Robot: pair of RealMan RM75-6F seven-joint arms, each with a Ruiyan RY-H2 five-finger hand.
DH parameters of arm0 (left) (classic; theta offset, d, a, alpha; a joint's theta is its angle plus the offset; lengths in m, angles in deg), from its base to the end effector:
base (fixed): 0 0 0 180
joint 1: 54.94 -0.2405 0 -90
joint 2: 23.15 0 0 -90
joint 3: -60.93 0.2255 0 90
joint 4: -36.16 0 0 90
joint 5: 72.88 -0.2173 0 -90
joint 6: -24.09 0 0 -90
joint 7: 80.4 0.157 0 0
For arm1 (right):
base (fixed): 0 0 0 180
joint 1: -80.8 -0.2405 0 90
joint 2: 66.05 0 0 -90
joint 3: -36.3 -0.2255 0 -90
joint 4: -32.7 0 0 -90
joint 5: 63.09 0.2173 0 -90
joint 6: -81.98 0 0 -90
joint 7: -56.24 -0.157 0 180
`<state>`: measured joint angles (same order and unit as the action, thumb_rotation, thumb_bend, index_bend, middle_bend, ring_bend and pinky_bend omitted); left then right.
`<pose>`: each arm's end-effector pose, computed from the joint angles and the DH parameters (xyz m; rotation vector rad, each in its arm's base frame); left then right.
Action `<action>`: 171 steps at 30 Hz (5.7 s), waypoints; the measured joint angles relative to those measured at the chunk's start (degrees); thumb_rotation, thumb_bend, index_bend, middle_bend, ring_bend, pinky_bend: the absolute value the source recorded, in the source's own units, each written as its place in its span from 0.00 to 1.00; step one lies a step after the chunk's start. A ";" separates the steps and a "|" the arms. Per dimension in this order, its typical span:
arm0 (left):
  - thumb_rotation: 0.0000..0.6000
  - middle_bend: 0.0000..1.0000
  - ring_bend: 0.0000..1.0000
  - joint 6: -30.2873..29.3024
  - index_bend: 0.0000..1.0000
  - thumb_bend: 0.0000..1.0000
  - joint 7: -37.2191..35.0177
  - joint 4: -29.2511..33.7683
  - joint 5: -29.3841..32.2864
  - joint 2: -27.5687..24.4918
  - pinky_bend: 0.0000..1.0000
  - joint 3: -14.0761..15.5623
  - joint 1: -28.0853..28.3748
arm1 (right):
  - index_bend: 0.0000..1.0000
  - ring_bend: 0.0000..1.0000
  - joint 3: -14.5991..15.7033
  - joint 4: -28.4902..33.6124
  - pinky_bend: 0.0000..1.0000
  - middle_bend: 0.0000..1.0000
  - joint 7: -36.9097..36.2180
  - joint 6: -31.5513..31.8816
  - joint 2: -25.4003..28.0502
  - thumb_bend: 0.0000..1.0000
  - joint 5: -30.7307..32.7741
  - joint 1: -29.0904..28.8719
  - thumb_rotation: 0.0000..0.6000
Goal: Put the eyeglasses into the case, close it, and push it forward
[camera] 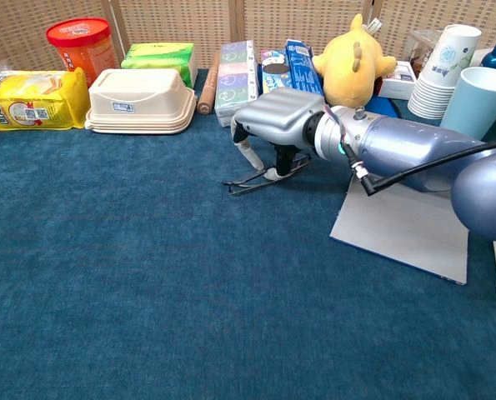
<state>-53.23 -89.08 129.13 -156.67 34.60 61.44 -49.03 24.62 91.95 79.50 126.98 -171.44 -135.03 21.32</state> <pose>-0.3118 0.1831 0.1482 -1.4168 -1.0906 -0.8077 -0.0399 -0.3766 -0.1009 2.1483 -0.4815 0.8725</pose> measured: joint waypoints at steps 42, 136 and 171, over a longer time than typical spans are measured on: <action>1.00 0.00 0.00 -0.63 0.03 0.28 -0.44 -0.46 -0.52 0.11 0.00 -1.23 0.93 | 0.69 0.27 -0.85 8.34 0.25 0.30 -2.21 7.35 3.77 0.32 -1.12 3.68 1.00; 1.00 0.00 0.00 -4.19 0.03 0.28 3.82 8.21 -3.62 -2.90 0.00 -0.84 0.86 | 0.54 0.26 8.29 24.10 0.25 0.28 0.00 18.40 21.92 0.30 -4.67 27.68 1.00; 1.00 0.00 0.00 -4.43 0.03 0.28 2.17 6.61 -3.33 -2.63 0.00 -0.85 0.50 | 0.00 0.10 6.67 30.32 0.21 0.09 12.93 14.26 19.66 0.20 1.23 24.09 1.00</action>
<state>-57.66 -86.91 135.74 -160.00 31.97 60.60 -48.53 31.29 122.27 92.43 141.24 -151.78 -133.80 45.41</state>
